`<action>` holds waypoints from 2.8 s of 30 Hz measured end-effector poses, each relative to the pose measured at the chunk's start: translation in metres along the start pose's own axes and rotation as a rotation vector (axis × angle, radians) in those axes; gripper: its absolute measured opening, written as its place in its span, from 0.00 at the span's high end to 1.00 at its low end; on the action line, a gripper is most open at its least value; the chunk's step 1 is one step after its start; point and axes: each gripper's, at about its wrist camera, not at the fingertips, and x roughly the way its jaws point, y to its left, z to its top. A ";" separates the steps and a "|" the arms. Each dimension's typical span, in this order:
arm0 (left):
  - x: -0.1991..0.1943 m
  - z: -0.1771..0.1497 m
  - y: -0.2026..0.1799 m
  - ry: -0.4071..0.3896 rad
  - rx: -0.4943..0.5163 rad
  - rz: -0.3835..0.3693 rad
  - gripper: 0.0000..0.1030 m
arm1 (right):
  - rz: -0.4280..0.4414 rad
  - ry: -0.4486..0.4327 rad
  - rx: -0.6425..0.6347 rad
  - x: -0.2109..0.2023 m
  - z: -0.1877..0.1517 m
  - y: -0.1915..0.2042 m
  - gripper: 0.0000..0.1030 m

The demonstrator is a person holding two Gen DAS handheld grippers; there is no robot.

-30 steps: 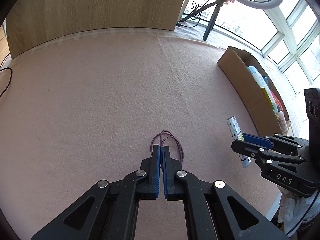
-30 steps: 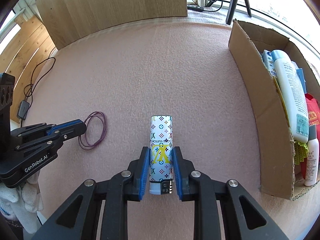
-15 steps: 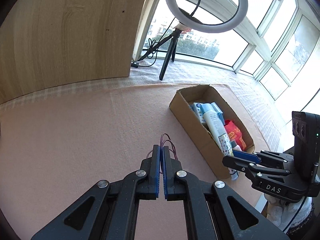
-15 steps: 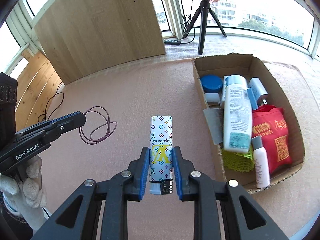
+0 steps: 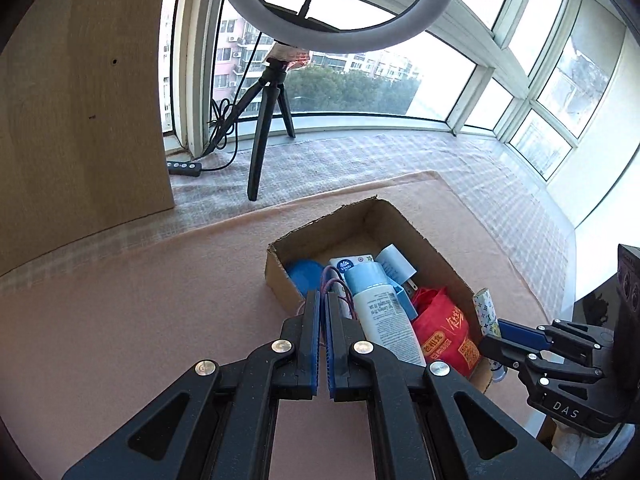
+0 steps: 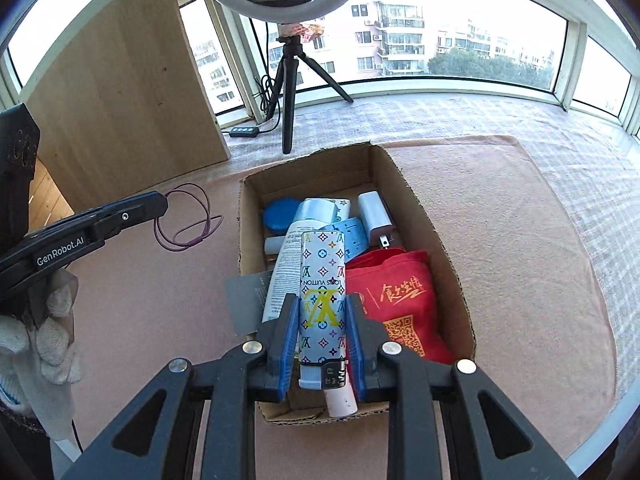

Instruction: Organize objects

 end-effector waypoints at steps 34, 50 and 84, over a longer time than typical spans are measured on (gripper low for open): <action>0.001 -0.001 -0.030 -0.006 0.104 0.127 0.97 | 0.013 -0.015 0.024 -0.001 -0.001 -0.013 0.73; -0.115 -0.085 0.051 -0.059 0.003 0.244 0.34 | 0.054 -0.035 -0.028 -0.020 -0.020 0.072 0.50; -0.244 -0.229 0.153 -0.065 -0.270 0.437 0.22 | -0.013 -0.108 -0.181 -0.046 -0.100 0.235 0.38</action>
